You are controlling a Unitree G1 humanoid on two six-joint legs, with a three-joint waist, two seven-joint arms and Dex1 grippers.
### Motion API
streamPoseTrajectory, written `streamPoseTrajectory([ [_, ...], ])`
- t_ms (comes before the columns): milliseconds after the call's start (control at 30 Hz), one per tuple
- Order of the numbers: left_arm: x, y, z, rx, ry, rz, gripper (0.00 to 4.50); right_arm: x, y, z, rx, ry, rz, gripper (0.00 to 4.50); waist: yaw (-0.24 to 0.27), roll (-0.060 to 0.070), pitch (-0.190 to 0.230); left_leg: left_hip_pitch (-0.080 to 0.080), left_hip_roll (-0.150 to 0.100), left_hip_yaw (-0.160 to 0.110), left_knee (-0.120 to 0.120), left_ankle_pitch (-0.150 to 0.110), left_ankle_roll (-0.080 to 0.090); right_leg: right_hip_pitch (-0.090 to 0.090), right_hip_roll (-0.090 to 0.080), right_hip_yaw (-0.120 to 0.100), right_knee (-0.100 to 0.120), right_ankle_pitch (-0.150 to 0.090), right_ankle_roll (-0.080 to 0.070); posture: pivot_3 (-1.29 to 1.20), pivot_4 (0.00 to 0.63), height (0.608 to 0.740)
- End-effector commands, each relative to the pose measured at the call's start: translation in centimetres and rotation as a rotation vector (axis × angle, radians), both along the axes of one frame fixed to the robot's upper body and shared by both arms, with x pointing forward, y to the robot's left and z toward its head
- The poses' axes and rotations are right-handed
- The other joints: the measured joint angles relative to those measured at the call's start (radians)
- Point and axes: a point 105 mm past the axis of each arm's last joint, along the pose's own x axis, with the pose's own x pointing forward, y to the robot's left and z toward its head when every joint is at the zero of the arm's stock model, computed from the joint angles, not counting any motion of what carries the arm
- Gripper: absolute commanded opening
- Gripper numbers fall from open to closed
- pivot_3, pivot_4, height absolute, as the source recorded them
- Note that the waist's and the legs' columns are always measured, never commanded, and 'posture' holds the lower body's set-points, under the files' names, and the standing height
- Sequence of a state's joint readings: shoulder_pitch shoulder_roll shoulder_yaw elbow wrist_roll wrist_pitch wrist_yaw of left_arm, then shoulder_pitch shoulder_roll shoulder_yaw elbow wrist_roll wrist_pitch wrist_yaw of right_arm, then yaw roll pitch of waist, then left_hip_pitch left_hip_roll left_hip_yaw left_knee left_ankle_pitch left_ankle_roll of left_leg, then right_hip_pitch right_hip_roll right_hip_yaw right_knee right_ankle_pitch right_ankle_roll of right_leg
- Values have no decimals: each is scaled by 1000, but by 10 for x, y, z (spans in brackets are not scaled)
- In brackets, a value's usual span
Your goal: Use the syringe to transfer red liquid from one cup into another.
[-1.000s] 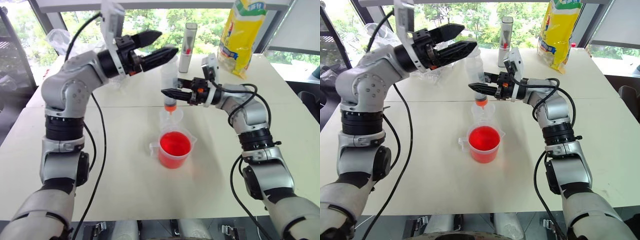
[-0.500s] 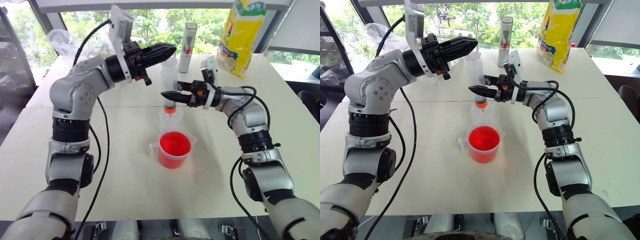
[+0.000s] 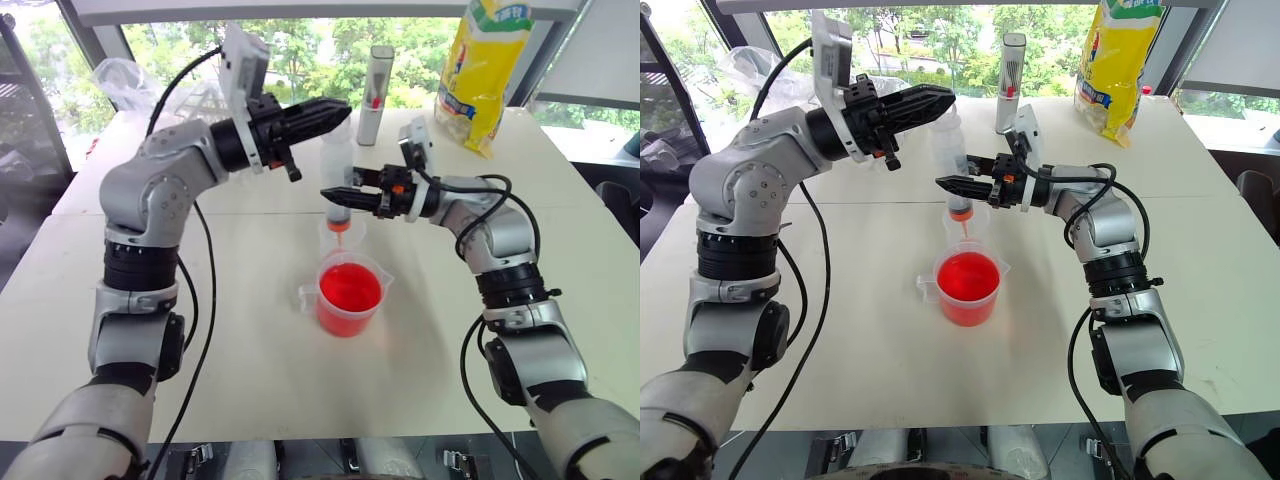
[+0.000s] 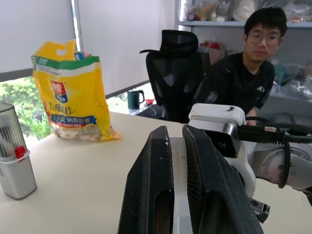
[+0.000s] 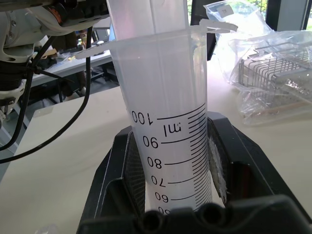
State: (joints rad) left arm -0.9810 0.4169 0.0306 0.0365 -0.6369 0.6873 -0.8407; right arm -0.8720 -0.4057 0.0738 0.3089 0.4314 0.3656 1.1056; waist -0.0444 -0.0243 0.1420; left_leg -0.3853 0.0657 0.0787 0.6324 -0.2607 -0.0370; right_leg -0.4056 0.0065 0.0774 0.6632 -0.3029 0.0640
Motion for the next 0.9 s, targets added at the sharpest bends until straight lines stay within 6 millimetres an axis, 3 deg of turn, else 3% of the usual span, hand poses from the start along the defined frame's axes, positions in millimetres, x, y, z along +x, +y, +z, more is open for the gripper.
streamPoseTrajectory([
  [33, 0, -6, -18, 48, 36, -23, 24, -7, -2, 41, 61, -134, 4, 1382, 0, 0, 0, 0, 0, 0, 0, 0, 0, 0, 0, 0, 0, 0, 0, 0, 150, 740],
  [700, 3, -10, -51, 83, 83, -23, 24, -6, -8, 61, 84, -178, -16, 1382, 0, 0, 0, 0, 0, 0, 0, 0, 0, 0, 0, 0, 0, 0, 0, 0, 150, 740],
  [900, 3, -9, -43, 73, 65, -23, 24, -4, -8, 61, 83, -178, -20, 1382, 0, 0, 0, 0, 0, 0, 0, 0, 0, 0, 0, 0, 0, 0, 0, 0, 150, 740],
])
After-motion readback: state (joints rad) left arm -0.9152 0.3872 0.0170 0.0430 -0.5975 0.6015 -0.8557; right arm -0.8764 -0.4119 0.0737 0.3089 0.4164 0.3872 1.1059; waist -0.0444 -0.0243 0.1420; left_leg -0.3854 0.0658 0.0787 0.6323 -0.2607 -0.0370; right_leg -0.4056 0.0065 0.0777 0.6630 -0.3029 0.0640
